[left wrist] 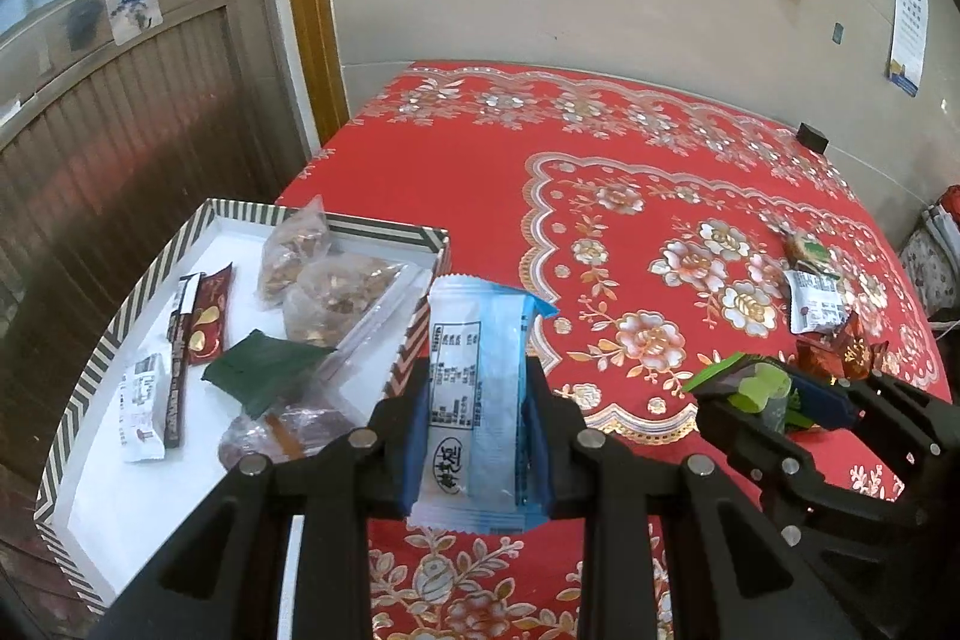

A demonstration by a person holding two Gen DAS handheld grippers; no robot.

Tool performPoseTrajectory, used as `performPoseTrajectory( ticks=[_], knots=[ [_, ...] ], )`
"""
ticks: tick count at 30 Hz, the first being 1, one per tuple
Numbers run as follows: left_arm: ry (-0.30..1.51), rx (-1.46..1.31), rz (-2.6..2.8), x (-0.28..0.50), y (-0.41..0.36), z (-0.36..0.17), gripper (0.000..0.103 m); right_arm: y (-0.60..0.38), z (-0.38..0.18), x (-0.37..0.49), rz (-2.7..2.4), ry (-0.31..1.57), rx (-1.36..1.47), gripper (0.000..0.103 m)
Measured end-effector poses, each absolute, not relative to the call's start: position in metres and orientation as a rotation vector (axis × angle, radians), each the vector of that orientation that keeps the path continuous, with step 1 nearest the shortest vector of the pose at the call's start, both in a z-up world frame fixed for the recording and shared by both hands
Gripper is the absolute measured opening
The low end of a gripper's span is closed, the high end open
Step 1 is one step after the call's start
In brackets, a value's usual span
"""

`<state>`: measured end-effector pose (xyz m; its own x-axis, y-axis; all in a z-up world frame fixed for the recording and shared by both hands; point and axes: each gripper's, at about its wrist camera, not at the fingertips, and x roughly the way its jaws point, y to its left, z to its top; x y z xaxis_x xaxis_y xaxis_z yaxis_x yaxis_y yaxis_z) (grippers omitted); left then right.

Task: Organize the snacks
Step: 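Carry the white-and-blue bar and green snack over the white box with both tools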

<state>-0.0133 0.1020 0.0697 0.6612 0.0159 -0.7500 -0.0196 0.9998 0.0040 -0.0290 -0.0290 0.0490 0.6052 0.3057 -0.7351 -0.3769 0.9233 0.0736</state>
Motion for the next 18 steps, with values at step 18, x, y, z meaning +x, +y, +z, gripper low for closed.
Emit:
performPoseTrajectory(
  ticks=[18],
  knots=[
    [0.829, -0.044, 0.073, -0.024, 0.135, 0.077, 0.030, 0.017, 0.053, -0.029, 0.467, 0.829, -0.150, 0.038]
  ],
)
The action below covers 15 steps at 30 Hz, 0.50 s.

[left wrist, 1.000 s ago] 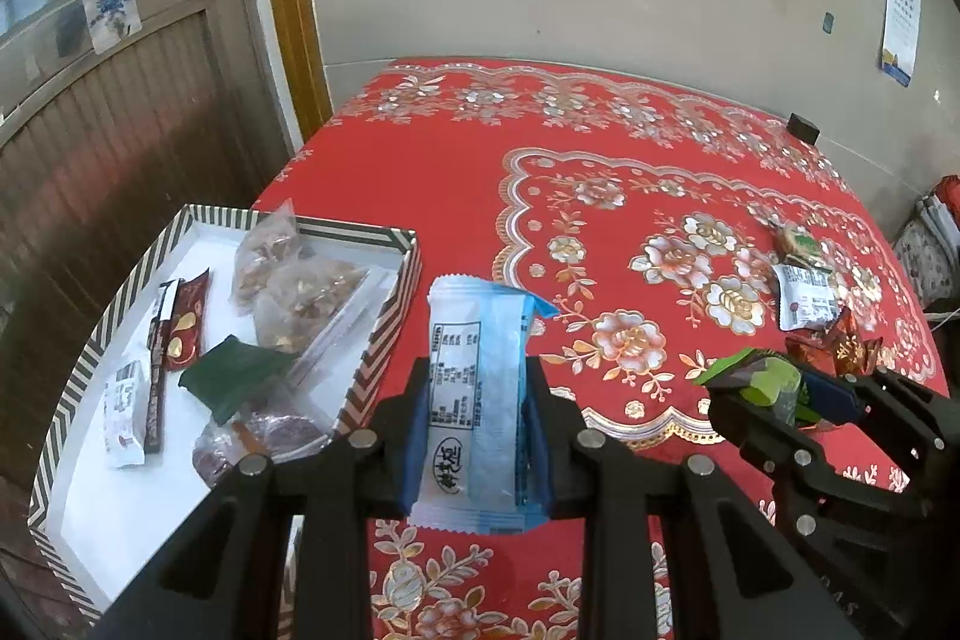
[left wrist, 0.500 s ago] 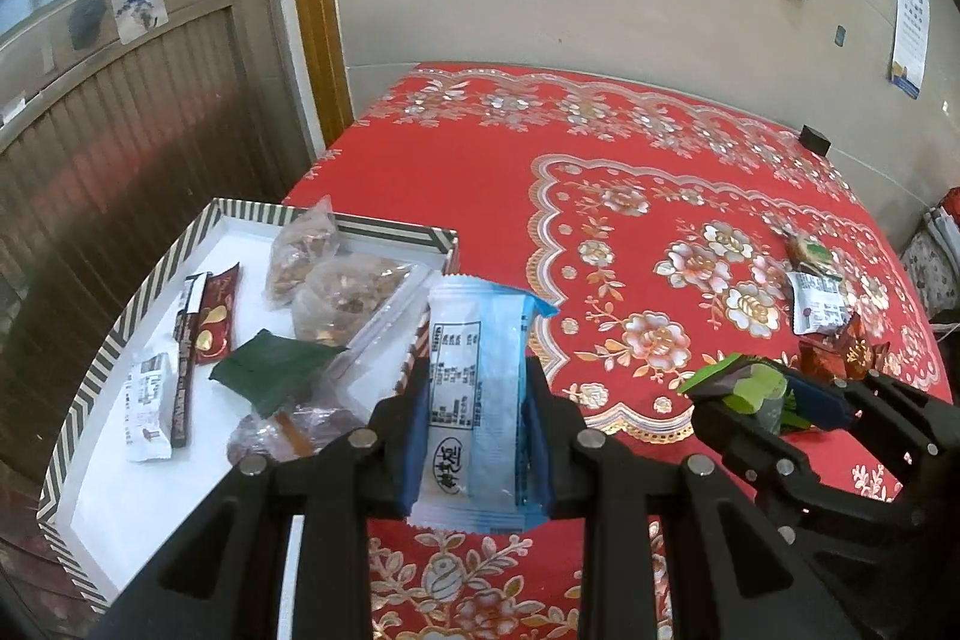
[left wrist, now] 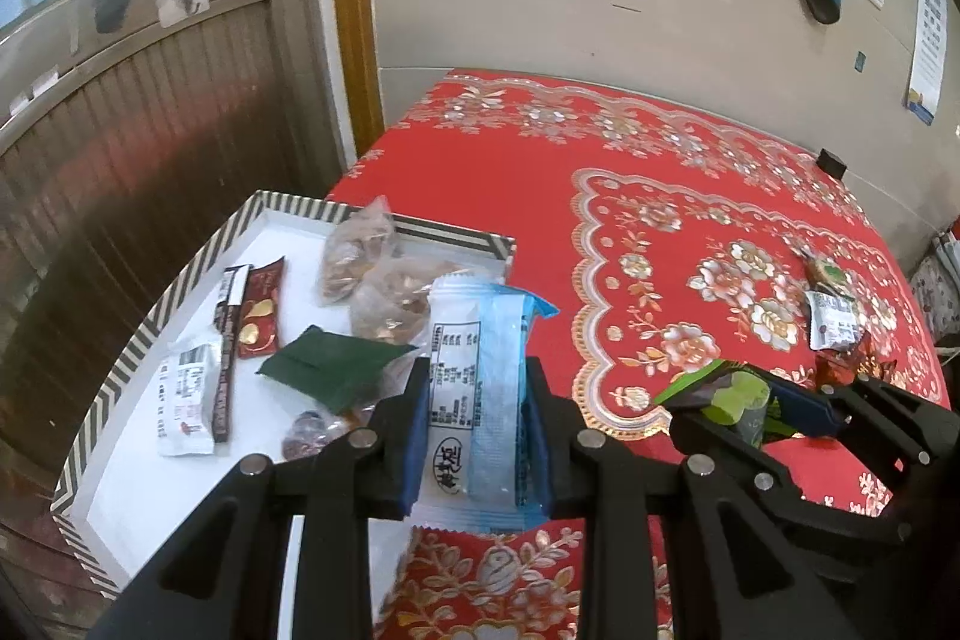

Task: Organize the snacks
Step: 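Carry the white-and-blue bar and green snack over the white box with both tools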

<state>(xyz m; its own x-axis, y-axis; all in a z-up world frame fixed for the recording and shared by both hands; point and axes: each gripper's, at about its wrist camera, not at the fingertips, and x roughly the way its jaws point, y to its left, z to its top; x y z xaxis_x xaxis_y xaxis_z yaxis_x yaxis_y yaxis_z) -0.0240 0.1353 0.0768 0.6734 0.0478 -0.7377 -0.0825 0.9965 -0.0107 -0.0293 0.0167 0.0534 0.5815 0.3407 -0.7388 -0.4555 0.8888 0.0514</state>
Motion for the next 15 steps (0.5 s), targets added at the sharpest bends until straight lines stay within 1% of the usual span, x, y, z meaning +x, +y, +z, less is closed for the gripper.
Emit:
performPoseTrajectory(
  ticks=[15],
  knots=[
    [0.822, -0.082, 0.160, -0.037, 0.184, 0.080, 0.030, 0.068, 0.060, -0.033, 0.551, 0.816, -0.208, 0.038]
  ],
)
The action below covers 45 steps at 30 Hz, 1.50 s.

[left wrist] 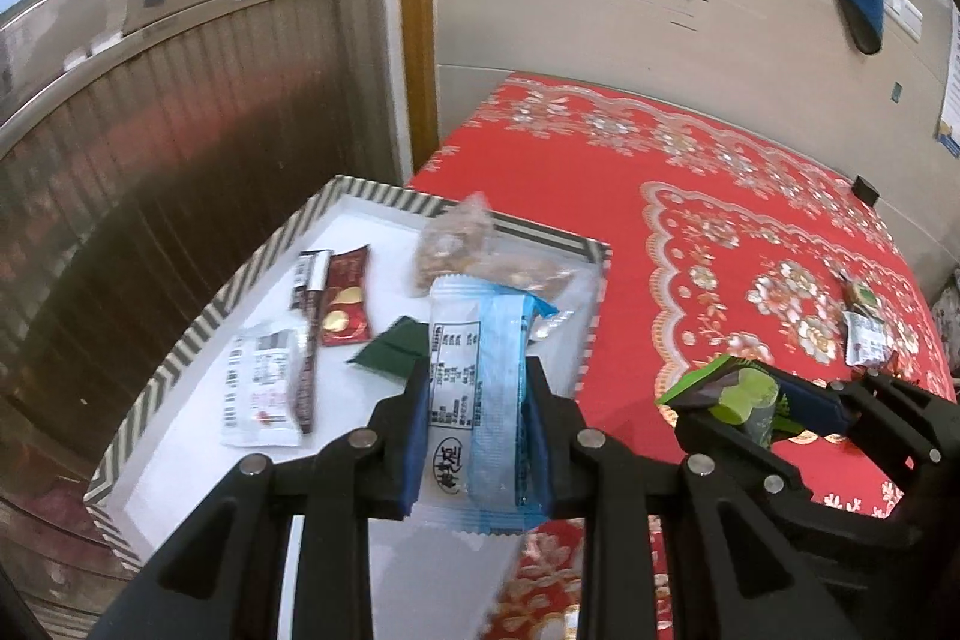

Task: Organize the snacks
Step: 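Carry the white-and-blue bar and green snack over the white box with both tools, then open both tools to drop the bar and green snack in the box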

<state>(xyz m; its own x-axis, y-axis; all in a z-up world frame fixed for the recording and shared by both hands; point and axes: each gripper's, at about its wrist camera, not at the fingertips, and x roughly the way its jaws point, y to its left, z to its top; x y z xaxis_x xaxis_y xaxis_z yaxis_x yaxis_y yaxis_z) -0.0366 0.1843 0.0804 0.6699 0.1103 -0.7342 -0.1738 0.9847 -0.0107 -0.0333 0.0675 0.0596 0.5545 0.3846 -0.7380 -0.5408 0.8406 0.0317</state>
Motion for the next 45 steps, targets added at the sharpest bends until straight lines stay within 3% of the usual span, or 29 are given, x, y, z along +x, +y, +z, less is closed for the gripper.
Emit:
performPoseTrajectory(
  ticks=[26, 45],
  knots=[
    [0.895, -0.145, 0.368, -0.070, 0.284, 0.041, 0.030, 0.172, 0.043, -0.060, 0.747, 0.844, -0.355, 0.038],
    [0.947, -0.187, 0.392, -0.070, 0.295, 0.020, 0.033, 0.188, 0.018, -0.074, 0.863, 0.897, -0.375, 0.039]
  ],
)
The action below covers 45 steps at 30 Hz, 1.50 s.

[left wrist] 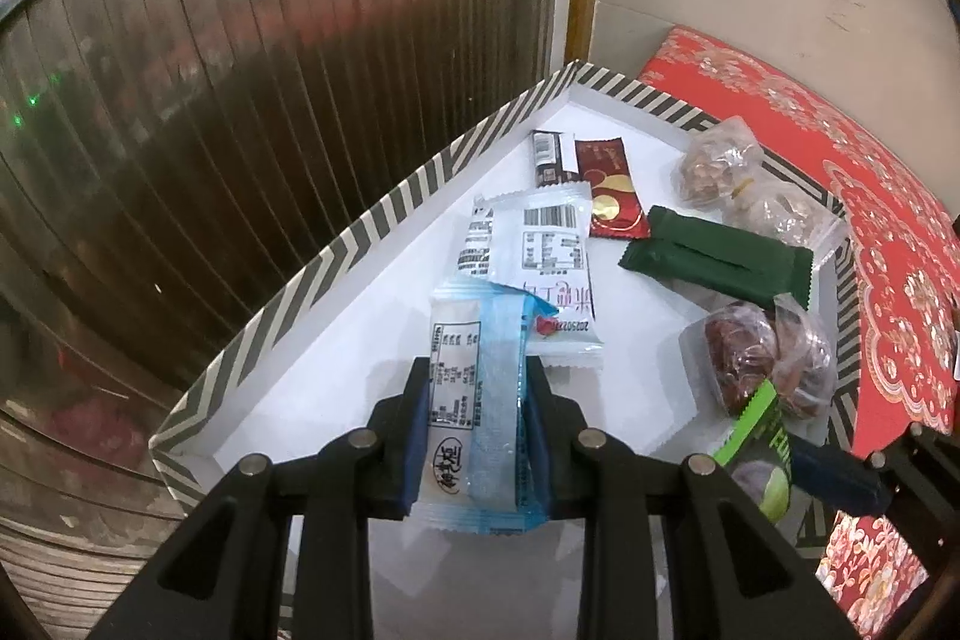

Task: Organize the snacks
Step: 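Open both tools to drop the bar and green snack in the box, then move both open tools over the red-gold candies on the tablecloth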

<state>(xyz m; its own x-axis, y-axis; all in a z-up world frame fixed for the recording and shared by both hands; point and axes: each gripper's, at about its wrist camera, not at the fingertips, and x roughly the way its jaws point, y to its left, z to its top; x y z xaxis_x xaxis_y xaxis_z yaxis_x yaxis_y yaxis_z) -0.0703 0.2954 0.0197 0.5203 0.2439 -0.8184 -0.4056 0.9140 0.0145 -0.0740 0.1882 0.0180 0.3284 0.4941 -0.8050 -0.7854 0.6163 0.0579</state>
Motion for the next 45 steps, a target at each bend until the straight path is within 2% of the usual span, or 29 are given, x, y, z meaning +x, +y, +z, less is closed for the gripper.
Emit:
performPoseTrajectory(
  ticks=[2, 7, 10, 24, 45],
  knots=[
    [0.954, -0.198, 0.396, -0.070, 0.297, 0.018, 0.039, 0.188, 0.015, -0.075, 0.863, 0.906, -0.381, 0.042],
    [0.944, -0.231, 0.396, -0.073, 0.300, 0.020, 0.071, 0.182, 0.019, -0.080, 0.872, 0.896, -0.385, 0.042],
    [0.919, -0.227, 0.406, -0.075, 0.298, 0.026, 0.077, 0.177, 0.024, -0.083, 0.878, 0.886, -0.381, 0.042],
    [0.866, -0.213, 0.373, -0.077, 0.273, 0.048, 0.084, 0.145, 0.044, -0.085, 0.859, 0.839, -0.306, 0.042],
    [0.892, -0.081, 0.121, -0.035, 0.149, 0.054, 0.089, 0.029, 0.037, -0.051, 0.590, 0.879, -0.144, 0.042]
  ],
)
